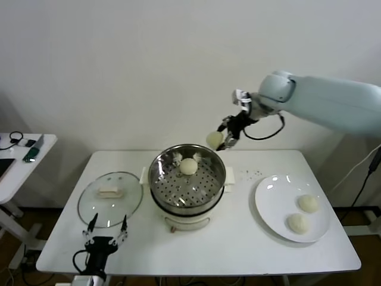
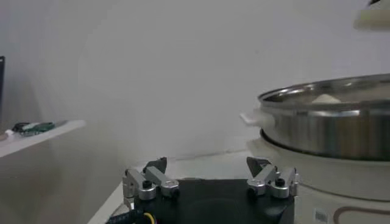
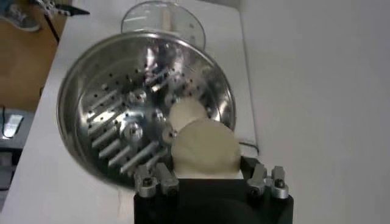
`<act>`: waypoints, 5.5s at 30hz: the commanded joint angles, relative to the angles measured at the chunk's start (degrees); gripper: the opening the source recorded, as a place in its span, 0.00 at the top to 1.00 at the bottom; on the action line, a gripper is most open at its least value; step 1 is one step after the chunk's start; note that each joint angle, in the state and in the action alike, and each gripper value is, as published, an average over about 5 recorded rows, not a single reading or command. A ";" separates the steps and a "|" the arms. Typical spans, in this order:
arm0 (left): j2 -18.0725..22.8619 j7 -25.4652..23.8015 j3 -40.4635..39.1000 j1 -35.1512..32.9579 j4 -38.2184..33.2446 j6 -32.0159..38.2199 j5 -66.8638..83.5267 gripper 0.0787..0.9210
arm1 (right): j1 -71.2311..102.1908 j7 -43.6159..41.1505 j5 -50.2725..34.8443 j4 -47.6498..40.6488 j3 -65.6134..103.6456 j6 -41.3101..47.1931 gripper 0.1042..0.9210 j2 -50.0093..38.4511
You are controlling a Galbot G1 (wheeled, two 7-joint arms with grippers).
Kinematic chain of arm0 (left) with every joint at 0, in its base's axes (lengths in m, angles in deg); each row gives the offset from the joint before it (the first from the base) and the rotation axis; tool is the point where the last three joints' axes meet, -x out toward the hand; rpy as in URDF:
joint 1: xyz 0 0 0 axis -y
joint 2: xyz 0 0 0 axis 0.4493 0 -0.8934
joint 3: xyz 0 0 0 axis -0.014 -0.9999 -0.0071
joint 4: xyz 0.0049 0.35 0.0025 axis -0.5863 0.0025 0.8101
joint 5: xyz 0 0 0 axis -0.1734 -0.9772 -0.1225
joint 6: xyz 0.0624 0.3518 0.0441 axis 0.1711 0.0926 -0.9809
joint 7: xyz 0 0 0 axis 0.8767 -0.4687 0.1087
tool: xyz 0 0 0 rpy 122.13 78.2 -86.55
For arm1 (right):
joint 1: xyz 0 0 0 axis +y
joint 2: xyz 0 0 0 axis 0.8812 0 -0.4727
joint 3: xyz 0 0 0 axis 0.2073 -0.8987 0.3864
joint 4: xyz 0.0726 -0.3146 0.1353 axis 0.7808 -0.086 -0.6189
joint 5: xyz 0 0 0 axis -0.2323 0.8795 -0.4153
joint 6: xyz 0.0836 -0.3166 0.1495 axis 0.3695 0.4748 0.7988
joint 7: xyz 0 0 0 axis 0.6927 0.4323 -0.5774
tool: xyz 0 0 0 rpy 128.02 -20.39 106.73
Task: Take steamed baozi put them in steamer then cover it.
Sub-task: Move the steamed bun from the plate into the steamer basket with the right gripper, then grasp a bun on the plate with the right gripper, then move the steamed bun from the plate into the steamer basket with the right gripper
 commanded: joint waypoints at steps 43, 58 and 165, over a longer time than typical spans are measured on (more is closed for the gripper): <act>-2.90 0.15 1.98 -0.97 1.28 1.18 2.39 0.12 | 9.16 1.54 1.68 -5.49 -1.63 2.04 0.12 15.16; -2.64 0.29 1.67 -0.83 2.16 1.19 2.77 0.12 | -6.61 -12.42 10.18 9.37 -7.31 -4.33 0.12 -9.62; 0.70 0.93 1.03 -2.84 0.77 -1.20 -3.78 0.12 | -8.83 -21.51 50.63 4.04 8.43 -43.98 0.28 -0.93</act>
